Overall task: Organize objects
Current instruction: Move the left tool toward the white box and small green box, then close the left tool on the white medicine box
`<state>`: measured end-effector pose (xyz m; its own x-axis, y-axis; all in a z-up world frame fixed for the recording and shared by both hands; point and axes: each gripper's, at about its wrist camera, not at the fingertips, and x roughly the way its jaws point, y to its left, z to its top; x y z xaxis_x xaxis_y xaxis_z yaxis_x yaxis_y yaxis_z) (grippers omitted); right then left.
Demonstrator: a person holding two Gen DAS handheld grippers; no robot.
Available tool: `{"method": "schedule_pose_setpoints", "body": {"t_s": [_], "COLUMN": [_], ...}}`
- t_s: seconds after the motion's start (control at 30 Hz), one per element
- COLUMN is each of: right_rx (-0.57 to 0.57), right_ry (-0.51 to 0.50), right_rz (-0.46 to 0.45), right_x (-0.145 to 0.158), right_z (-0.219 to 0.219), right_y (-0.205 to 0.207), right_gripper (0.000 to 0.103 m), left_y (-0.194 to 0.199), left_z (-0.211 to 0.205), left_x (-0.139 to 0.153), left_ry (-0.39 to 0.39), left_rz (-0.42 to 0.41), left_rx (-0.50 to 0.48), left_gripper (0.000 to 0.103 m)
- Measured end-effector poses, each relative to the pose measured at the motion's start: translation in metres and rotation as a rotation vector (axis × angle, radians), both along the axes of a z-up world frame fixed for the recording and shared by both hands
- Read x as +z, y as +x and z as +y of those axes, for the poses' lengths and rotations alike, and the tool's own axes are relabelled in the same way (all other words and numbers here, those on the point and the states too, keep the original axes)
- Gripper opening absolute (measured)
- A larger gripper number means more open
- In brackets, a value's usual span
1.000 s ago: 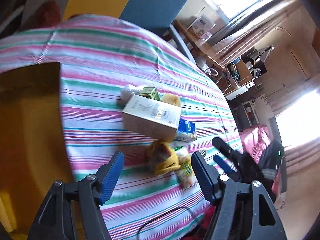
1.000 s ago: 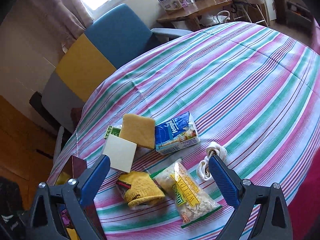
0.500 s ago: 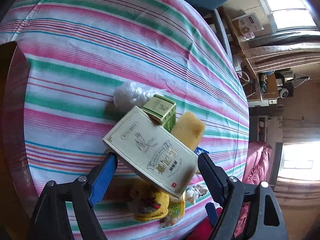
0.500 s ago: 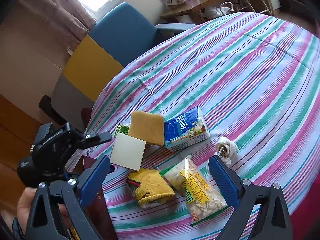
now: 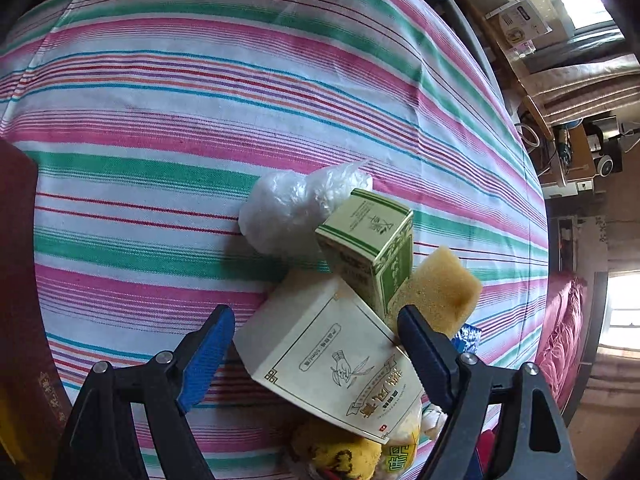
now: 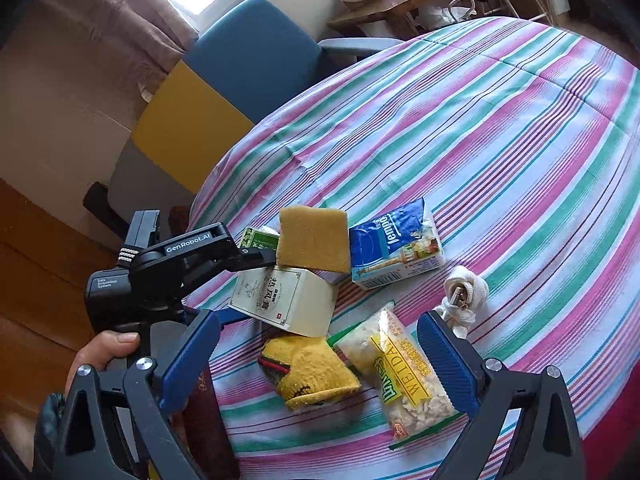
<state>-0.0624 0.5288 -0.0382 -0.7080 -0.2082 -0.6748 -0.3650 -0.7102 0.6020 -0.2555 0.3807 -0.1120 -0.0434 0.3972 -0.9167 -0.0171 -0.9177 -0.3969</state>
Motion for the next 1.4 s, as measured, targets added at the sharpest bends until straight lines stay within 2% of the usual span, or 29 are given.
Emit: {"method": "schedule_pose_setpoints", "body": {"t_s": [0.03,0.07,0.13,0.17,0.2,0.27,0.4,0.5,0.57,0.67,0.73,0.77,0.8,0.87,0.93,1.03,1.13,1.27,1.4], "right_rx": [-0.001,-0.002,-0.002,-0.002,-0.001,0.001,-0.001,-0.004,-0.004,-0.004,-0.007,-0.009,-0.012,-0.016,-0.019,-0.018,-0.015,-0.006,-0.005], "right_ry": [0.000,-0.003,-0.005,-0.002,0.002,0.003,0.002,0.003,0.002,0.001,0.000,-0.003,-0.006,-0.015,-0.024,-0.036,-0.048,-0.049,-0.056], "right_rz": [-0.001,-0.002,-0.005,-0.006,-0.008,-0.009,-0.010,-0.012,-0.011,-0.012,-0.014,-0.012,-0.012,-0.010,-0.012,-0.008,-0.005,-0.007,-0.009], "right_x": [0.000,0.000,-0.001,-0.001,-0.001,-0.001,-0.001,-0.001,0.000,-0.001,-0.001,-0.001,-0.001,-0.001,-0.002,-0.003,-0.003,-0.004,-0.005], "right_z": [0.000,0.001,0.001,0.002,0.001,0.001,0.001,0.002,0.002,0.002,0.002,0.002,0.003,0.004,0.005,0.005,0.006,0.004,0.004], "right_y": [0.000,0.000,0.000,0.000,0.000,0.000,0.000,0.001,0.002,0.002,0.003,0.003,0.003,0.004,0.004,0.003,0.003,0.002,0.001], "right_gripper": [0.100,0.100,0.100,0.100,0.100,0.100,0.100,0.100,0.100,0.100,0.100,0.100,0.100,0.100,0.100,0.100,0.100,0.100,0.100], "left_y": [0.000,0.000,-0.001,-0.002,-0.003,-0.002,0.008,0.022,0.037,0.054,0.060,0.061,0.063,0.063,0.075,0.095,0.109,0.116,0.110], "left_z": [0.000,0.002,0.001,-0.001,-0.005,-0.019,-0.055,-0.081,-0.086,-0.063,-0.047,-0.035,-0.024,-0.001,0.016,0.029,0.036,0.032,0.034], "left_x": [0.002,0.009,0.021,0.026,0.026,0.025,0.046,0.061,0.058,0.047,0.042,0.048,0.051,0.058,0.071,0.076,0.071,0.063,0.052], "left_ry": [-0.010,-0.044,-0.124,-0.176,-0.210,-0.208,-0.066,0.040,0.130,0.160,0.138,0.085,0.051,-0.014,-0.110,-0.185,-0.254,-0.306,-0.315], "left_rz": [0.020,0.071,0.154,0.184,0.190,0.175,0.183,0.148,0.078,0.052,0.060,0.133,0.189,0.266,0.427,0.533,0.597,0.618,0.609], "left_rx": [-0.015,-0.050,-0.092,-0.104,-0.123,-0.126,-0.033,0.071,0.124,0.088,0.031,-0.033,-0.101,-0.293,-0.518,-0.791,-0.979,-1.127,-1.193], "left_gripper": [0.080,0.067,0.053,0.039,0.036,0.036,0.051,0.051,0.051,0.052,0.052,0.053,0.059,0.066,0.066,0.066,0.066,0.068,0.070]}}
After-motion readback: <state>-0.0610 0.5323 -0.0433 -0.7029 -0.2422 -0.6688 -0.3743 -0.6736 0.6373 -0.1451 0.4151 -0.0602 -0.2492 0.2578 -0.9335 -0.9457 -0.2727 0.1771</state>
